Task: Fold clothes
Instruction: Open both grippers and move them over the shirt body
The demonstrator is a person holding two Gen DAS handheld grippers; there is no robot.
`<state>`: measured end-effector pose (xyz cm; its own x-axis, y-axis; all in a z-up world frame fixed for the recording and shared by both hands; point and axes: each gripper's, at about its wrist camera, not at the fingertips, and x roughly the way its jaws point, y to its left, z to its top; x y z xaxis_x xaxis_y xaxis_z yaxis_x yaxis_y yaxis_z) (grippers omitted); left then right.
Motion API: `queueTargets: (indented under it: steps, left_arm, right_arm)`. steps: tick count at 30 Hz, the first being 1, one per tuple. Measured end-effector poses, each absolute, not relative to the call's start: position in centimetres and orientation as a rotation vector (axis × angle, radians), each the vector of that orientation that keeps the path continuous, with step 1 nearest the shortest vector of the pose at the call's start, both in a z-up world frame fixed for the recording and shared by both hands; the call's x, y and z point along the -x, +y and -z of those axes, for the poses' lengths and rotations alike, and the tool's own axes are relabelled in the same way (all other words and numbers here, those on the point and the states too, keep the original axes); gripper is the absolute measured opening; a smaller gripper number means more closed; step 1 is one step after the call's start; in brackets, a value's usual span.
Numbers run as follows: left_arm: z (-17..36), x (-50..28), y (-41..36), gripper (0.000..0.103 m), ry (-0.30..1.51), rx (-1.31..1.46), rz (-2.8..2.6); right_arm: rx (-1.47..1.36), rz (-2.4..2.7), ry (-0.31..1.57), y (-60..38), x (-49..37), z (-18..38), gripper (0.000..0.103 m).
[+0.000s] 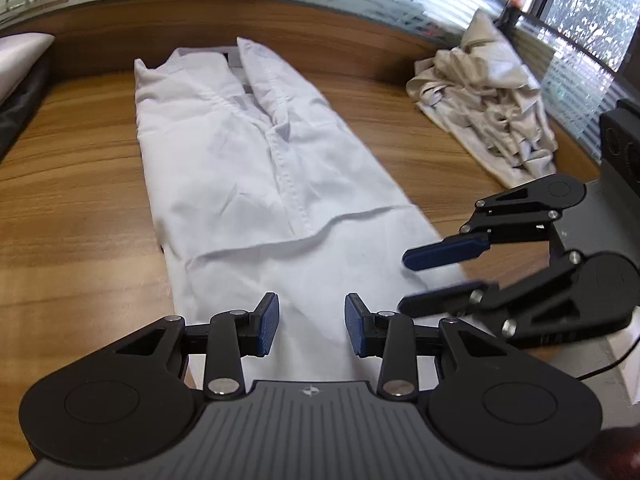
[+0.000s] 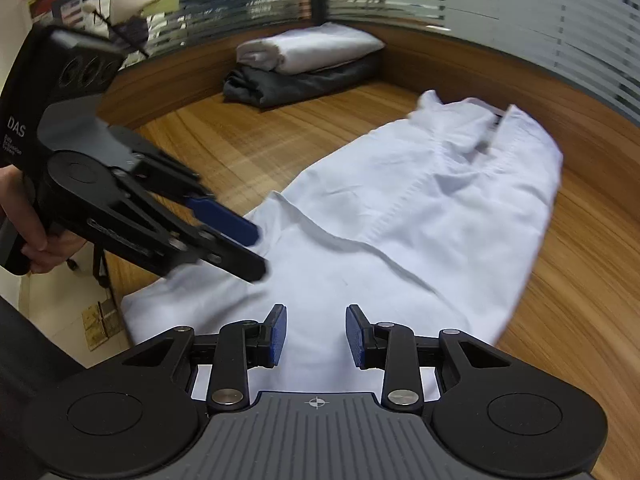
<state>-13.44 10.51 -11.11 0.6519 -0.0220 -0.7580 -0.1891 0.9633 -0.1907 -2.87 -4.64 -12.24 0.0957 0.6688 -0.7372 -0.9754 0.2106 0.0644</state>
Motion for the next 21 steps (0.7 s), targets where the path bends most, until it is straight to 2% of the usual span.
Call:
queueTargets:
  steps: [9, 11, 12, 18, 19, 21]
  left_arm:
    - [12.5, 12.2, 15.3, 0.039, 0.839, 0.399, -0.209]
    - [12.0, 12.4, 15.9, 0.040, 0.817, 0.403, -0.265]
    - [11.8, 12.5, 16.4, 0.042, 0.802, 0.415, -0.299]
    - [9.9, 14.1, 17.9, 0.042, 0.773, 0.409, -0.347]
    - [9.5, 14.4, 17.8, 0.043, 0.776, 0.388, -0.336]
    - [8.7, 15.2, 17.1, 0.050, 0.785, 0.341, -0.304]
  right_arm:
    - [0.496, -1.190, 0.827, -6.2, -1.3, 14.8, 0.035]
    - [0.482, -1.157, 0.847, -7.4, -2.1, 14.7, 0.029]
    - [0.475, -1.140, 0.857, -7.9, -2.5, 14.7, 0.031]
    - [0.480, -1.114, 0.836, -10.4, -1.5, 12.5, 0.031]
    - [0.489, -1.133, 0.825, -10.6, -0.9, 12.1, 0.031]
    - [0.511, -1.177, 0.801, -10.9, 0.4, 11.4, 0.032]
